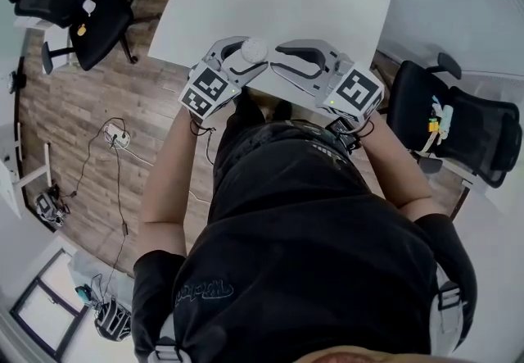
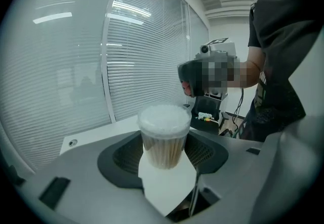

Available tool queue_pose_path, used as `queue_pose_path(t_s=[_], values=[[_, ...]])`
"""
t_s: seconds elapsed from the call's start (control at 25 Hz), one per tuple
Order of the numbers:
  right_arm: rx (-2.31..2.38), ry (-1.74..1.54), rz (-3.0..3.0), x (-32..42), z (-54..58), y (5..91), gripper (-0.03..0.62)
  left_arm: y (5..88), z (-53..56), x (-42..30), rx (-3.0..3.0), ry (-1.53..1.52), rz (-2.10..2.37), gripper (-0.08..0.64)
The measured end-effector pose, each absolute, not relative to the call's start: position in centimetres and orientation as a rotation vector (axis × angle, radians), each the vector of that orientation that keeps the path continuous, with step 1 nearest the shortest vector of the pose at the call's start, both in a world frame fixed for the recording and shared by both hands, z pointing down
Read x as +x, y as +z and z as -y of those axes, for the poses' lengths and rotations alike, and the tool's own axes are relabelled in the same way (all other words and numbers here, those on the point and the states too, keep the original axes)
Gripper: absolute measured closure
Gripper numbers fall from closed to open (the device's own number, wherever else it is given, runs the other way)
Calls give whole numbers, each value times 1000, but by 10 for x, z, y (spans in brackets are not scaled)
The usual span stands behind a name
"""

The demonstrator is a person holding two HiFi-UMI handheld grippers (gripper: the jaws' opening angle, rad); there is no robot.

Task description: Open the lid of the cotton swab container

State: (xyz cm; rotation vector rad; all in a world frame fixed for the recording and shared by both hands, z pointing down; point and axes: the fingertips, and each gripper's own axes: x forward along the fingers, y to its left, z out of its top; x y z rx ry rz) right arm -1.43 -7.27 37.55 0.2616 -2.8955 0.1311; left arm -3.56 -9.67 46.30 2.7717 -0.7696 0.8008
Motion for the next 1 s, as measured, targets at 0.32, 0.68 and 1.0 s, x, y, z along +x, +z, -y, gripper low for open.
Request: queue_pose_path(t_s=[0.32,0.68,1.0], values=[[195,152,2882,-9,60,384,382,465,73,-18,2773,821,683,298],[139,126,2862,-10,52,388,330,446,59,1,2808,812,602,298],[114,68,2870,-13,42,387,321,435,49,12,2819,819,549,298]])
